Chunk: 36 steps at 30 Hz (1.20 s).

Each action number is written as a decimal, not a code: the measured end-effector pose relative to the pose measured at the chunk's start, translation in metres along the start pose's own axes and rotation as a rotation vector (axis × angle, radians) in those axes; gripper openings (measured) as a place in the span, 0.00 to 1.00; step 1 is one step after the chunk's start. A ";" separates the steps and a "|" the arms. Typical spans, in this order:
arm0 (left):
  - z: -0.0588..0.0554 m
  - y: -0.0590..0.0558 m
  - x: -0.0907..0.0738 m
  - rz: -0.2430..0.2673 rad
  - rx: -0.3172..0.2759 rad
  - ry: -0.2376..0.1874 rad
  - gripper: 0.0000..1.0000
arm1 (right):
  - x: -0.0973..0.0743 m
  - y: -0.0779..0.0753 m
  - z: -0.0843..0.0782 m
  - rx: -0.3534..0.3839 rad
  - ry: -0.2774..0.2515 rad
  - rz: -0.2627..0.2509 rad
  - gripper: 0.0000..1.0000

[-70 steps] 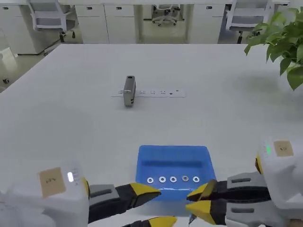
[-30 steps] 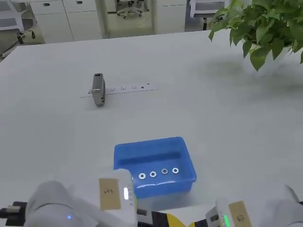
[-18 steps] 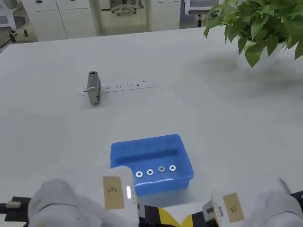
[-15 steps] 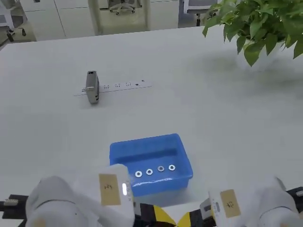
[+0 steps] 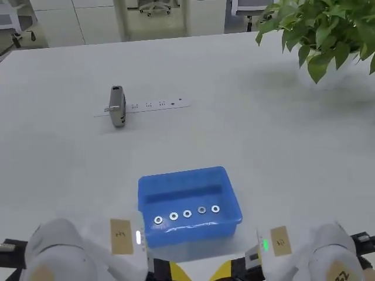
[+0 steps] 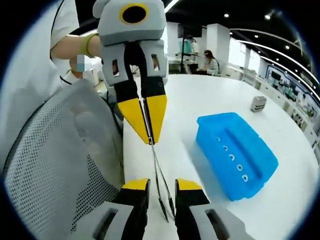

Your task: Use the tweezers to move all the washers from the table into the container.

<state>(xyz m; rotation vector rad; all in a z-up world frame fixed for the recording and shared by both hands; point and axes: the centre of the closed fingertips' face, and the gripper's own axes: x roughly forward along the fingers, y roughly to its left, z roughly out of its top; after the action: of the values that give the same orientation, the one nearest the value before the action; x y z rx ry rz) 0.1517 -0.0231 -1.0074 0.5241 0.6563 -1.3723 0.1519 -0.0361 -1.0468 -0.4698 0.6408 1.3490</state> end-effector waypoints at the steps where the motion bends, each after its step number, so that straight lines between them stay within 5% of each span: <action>1: -0.004 0.001 0.001 0.001 0.000 0.013 0.00 | -0.001 0.000 0.000 0.011 -0.008 -0.007 0.20; 6: -0.019 0.005 0.005 0.005 -0.022 0.039 0.00 | -0.018 -0.001 -0.003 0.057 -0.037 -0.058 0.22; 14: -0.036 0.015 0.014 0.014 -0.037 0.072 0.00 | -0.058 -0.017 -0.008 0.219 -0.116 -0.220 0.33; 22: -0.049 0.025 0.020 0.017 -0.031 0.111 0.00 | -0.098 -0.036 -0.007 0.273 -0.168 -0.372 0.37; 36: -0.068 0.031 0.029 0.019 -0.003 0.208 0.00 | -0.121 -0.047 -0.015 0.333 -0.179 -0.480 0.42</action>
<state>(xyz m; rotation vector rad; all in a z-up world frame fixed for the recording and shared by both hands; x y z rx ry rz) 0.1762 0.0066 -1.0773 0.6747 0.8201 -1.3091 0.1846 -0.1433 -0.9801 -0.2094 0.5473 0.7992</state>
